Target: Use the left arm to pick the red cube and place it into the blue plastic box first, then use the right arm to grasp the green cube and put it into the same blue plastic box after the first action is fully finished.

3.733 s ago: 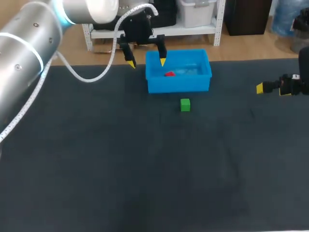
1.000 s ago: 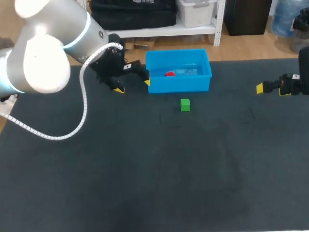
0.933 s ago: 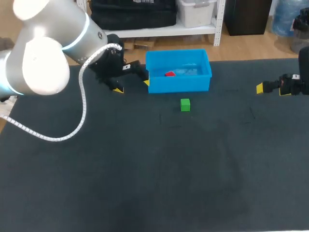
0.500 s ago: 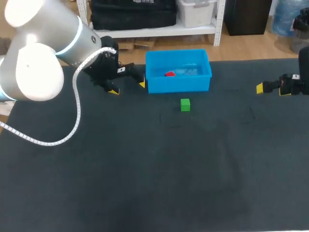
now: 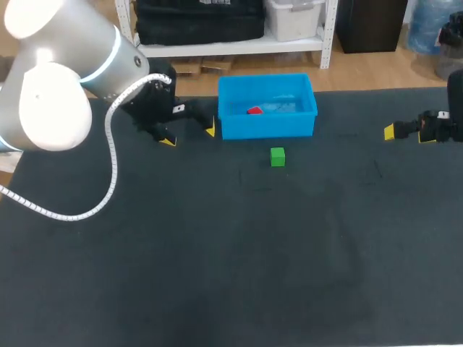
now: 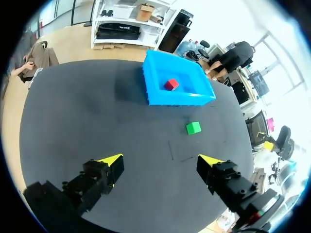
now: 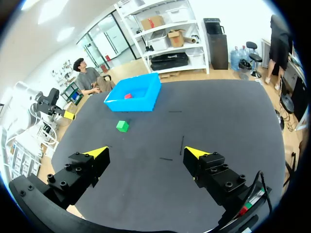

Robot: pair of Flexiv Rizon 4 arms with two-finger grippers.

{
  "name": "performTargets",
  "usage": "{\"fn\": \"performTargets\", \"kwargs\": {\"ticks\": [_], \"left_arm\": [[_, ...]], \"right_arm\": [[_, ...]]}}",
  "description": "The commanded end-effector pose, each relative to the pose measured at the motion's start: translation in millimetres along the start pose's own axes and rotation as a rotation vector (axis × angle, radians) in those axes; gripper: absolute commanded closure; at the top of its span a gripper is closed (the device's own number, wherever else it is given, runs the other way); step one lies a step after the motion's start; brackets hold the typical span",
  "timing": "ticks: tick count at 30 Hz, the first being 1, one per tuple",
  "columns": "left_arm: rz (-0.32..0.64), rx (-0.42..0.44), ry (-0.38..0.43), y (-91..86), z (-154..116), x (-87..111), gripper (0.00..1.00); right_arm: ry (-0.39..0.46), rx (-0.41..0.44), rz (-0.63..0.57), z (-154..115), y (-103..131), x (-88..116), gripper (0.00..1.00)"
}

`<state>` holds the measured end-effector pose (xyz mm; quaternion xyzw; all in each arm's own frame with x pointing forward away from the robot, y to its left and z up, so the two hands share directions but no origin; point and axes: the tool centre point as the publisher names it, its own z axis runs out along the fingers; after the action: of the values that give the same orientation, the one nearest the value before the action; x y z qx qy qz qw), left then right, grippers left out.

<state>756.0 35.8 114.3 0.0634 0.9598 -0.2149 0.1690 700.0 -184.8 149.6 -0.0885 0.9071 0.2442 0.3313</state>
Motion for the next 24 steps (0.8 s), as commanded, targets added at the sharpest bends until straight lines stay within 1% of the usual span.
{"fn": "performTargets", "kwargs": {"ticks": [1,18,19,21,24], "left_arm": [[0.001,0.002,0.002,0.1,-0.3,-1.0,0.0],[0.001,0.002,0.002,0.1,-0.3,-1.0,0.0],[0.001,0.002,0.002,0.1,-0.3,-1.0,0.0],[0.001,0.002,0.002,0.1,-0.3,-1.0,0.0],[0.001,0.002,0.002,0.1,-0.3,-1.0,0.0]], "right_arm": [[0.001,0.002,0.0,-0.1,0.1,-0.2,0.0],[0.001,0.002,0.0,-0.1,0.1,-0.2,0.0],[-0.02,-0.007,0.014,-0.3,3.5,-3.5,0.0],[-0.049,0.011,0.012,0.8,10.7,-11.8,0.0],[-0.055,0.029,-0.006,3.7,18.8,-19.4,0.0]]}}
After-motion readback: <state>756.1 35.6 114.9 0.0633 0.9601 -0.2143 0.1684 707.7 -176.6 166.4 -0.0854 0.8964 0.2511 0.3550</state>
